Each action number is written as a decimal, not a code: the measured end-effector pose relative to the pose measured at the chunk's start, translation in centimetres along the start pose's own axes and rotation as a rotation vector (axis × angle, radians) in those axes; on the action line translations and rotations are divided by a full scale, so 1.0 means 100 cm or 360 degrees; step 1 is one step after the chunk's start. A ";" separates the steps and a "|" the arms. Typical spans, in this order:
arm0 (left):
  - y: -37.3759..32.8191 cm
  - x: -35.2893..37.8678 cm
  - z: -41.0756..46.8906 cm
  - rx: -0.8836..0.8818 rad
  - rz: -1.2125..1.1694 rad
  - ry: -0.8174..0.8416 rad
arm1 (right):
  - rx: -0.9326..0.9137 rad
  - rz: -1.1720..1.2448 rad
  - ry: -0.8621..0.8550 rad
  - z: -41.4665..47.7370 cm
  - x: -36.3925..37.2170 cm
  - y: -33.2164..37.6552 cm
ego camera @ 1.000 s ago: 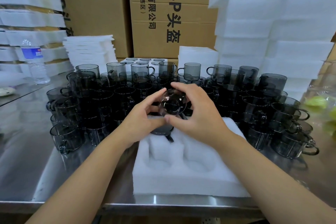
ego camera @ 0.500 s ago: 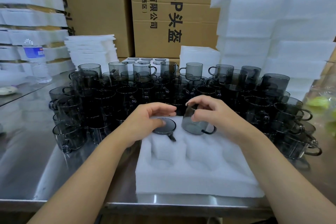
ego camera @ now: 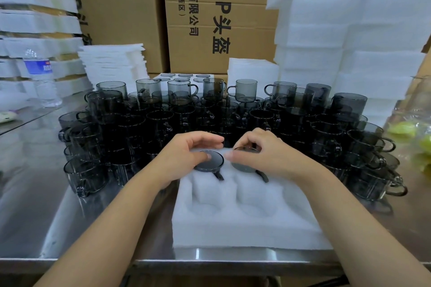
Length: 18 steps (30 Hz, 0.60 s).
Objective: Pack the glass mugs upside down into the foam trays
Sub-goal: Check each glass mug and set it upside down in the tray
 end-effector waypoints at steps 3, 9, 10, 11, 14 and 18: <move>-0.001 0.001 0.000 0.0015 -0.0003 0.0008 | -0.0049 -0.0033 -0.0070 0.000 -0.004 0.003; 0.000 0.001 0.001 0.0022 -0.0004 0.0020 | -0.0073 -0.0139 -0.0050 0.002 0.000 0.003; 0.000 0.001 0.001 0.0022 -0.0007 0.0019 | -0.0064 -0.0127 -0.0035 0.002 0.002 0.002; 0.001 0.001 0.001 0.0022 -0.0011 0.0018 | -0.0058 -0.0087 -0.0042 0.002 0.002 0.001; 0.003 0.001 0.001 0.0013 -0.0035 0.0019 | -0.0068 0.0075 -0.0466 -0.001 -0.025 0.001; 0.004 0.001 0.001 0.0003 -0.0021 0.0024 | 0.0190 0.0104 -0.1209 -0.026 -0.074 -0.019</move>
Point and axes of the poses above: each hand's wrist, its own z-axis towards the middle knuckle, its own x-axis out of the palm, y = z × x, the point moved 10 cm from there along z, towards the middle knuckle, and after that the axes turned 5 degrees about y, right-handed, at the moved point
